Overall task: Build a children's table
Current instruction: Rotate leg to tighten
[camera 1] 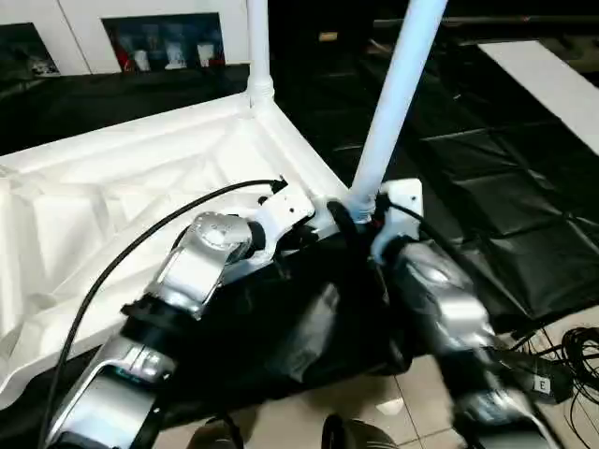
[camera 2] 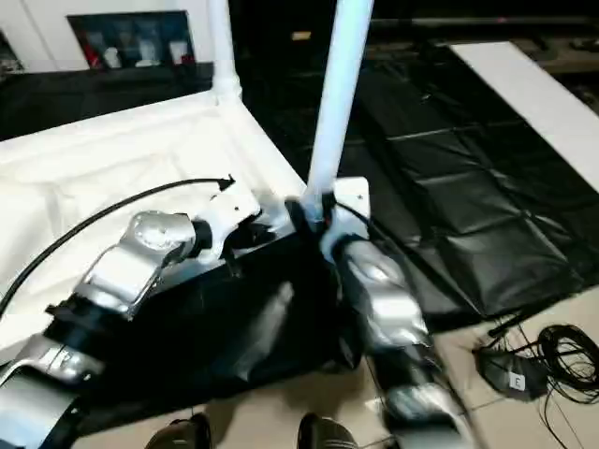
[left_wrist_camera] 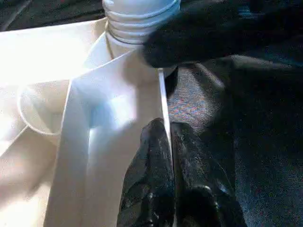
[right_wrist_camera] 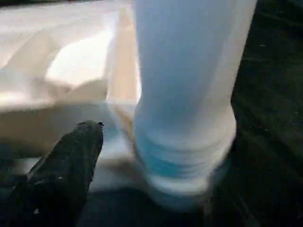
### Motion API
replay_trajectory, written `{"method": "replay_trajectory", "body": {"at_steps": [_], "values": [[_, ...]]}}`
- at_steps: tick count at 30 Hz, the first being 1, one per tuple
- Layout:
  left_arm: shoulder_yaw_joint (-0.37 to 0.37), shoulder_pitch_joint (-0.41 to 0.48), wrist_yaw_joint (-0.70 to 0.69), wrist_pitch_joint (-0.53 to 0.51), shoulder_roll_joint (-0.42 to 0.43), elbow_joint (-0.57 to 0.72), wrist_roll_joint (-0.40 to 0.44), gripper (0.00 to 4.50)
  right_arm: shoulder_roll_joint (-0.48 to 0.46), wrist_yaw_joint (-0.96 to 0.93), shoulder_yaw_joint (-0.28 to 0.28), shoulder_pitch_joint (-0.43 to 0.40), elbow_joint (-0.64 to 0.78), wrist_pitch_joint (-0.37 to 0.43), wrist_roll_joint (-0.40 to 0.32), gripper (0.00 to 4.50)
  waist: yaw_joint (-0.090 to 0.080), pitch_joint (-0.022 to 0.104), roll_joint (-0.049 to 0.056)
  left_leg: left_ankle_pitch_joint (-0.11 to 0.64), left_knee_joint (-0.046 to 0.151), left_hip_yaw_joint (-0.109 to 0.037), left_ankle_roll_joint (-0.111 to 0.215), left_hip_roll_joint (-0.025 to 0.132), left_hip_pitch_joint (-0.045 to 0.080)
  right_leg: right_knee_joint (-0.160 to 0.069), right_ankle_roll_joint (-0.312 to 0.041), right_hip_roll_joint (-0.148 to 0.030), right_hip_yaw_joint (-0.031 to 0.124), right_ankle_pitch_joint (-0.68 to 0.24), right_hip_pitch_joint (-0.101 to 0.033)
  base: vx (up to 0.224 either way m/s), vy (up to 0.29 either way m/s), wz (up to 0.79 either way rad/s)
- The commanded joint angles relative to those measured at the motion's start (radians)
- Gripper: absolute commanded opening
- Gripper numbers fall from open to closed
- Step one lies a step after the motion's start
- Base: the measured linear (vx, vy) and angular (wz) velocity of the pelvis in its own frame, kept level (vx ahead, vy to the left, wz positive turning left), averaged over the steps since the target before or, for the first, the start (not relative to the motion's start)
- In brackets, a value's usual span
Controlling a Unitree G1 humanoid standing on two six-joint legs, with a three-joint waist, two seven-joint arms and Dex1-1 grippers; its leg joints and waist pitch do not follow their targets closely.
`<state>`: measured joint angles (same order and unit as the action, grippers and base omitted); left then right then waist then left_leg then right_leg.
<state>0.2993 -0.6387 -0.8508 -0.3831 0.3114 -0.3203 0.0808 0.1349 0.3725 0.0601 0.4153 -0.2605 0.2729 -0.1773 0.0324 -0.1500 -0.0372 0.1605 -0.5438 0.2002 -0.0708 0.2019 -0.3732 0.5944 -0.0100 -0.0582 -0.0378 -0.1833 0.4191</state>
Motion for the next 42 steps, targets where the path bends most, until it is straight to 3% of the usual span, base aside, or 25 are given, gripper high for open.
{"method": "replay_trajectory", "body": {"at_steps": [1,6,10,14,16,22,27,34,42], "values": [[0.016,0.048,-0.041,0.025,0.023,-0.031,-0.004,0.0,0.036,0.073,0.032,-0.023,0.059,0.028,-0.009,4.44,0.003,0.058,0.0,0.146,0.051,-0.012,0.05,0.024,0.006,-0.066,-0.194,-0.066,0.048,-0.104,-0.048,0.0,0.0,0.0],[0.032,0.115,-0.265,0.107,0.124,0.087,-0.092,0.0,0.216,0.308,0.038,-0.047,0.151,0.048,-0.035,4.44,0.005,0.054,-0.001,0.162,0.051,-0.011,0.063,0.027,0.009,-0.07,-0.194,-0.069,0.051,-0.176,-0.047,0.0,0.0,0.0],[0.044,0.145,-0.355,0.096,0.182,0.151,-0.124,0.0,0.319,0.463,0.064,-0.063,0.191,0.059,-0.073,4.44,0.008,0.059,0.005,0.115,0.046,-0.008,0.087,0.032,0.014,-0.056,-0.228,-0.068,0.05,-0.076,-0.048,0.0,0.0,0.0],[0.051,0.156,-0.394,0.101,0.217,0.175,-0.135,0.0,0.367,0.55,0.077,-0.064,0.203,0.078,-0.102,4.44,0.012,0.069,0.002,0.031,0.035,-0.006,0.129,0.03,0.011,-0.035,-0.277,-0.064,0.049,0.081,-0.054,0.0,0.0,0.0],[0.052,0.16,-0.414,0.102,0.229,0.183,-0.144,0.0,0.387,0.596,0.096,-0.064,0.202,0.072,-0.104,4.44,0.012,0.069,-0.001,0.017,0.032,-0.005,0.143,0.029,0.008,-0.032,-0.283,-0.064,0.047,0.102,-0.054,0.0,0.0,0.0],[0.052,0.168,-0.449,0.111,0.244,0.2,-0.163,0.0,0.37,0.648,0.125,-0.044,0.144,0.019,-0.094,4.44,0.014,0.064,-0.001,0.097,0.033,-0.007,0.109,0.032,0.009,-0.044,-0.27,-0.071,0.048,-0.059,-0.049,0.0,0.0,0.0],[0.058,0.17,-0.458,0.107,0.245,0.207,-0.17,0.0,0.329,0.677,0.144,-0.021,0.1,-0.029,-0.094,4.44,0.013,0.064,0.0,0.123,0.032,-0.008,0.087,0.03,0.009,-0.044,-0.261,-0.069,0.049,-0.105,-0.046,0.0,0.0,0.0],[0.056,0.168,-0.456,0.109,0.248,0.203,-0.167,0.0,0.323,0.702,0.164,-0.009,0.064,-0.054,-0.08,3.98,0.016,0.07,-0.002,0.08,0.026,-0.007,0.102,0.028,0.006,-0.034,-0.265,-0.067,0.049,-0.031,-0.051,0.0,0.0,0.0],[0.053,0.173,-0.456,0.107,0.253,0.205,-0.166,0.0,0.326,0.731,0.167,-0.002,0.031,-0.09,-0.066,3.41,0.016,0.07,-0.001,0.075,0.024,-0.007,0.113,0.028,0.007,-0.032,-0.273,-0.067,0.048,-0.026,-0.05,0.0,0.0,0.0]]}}
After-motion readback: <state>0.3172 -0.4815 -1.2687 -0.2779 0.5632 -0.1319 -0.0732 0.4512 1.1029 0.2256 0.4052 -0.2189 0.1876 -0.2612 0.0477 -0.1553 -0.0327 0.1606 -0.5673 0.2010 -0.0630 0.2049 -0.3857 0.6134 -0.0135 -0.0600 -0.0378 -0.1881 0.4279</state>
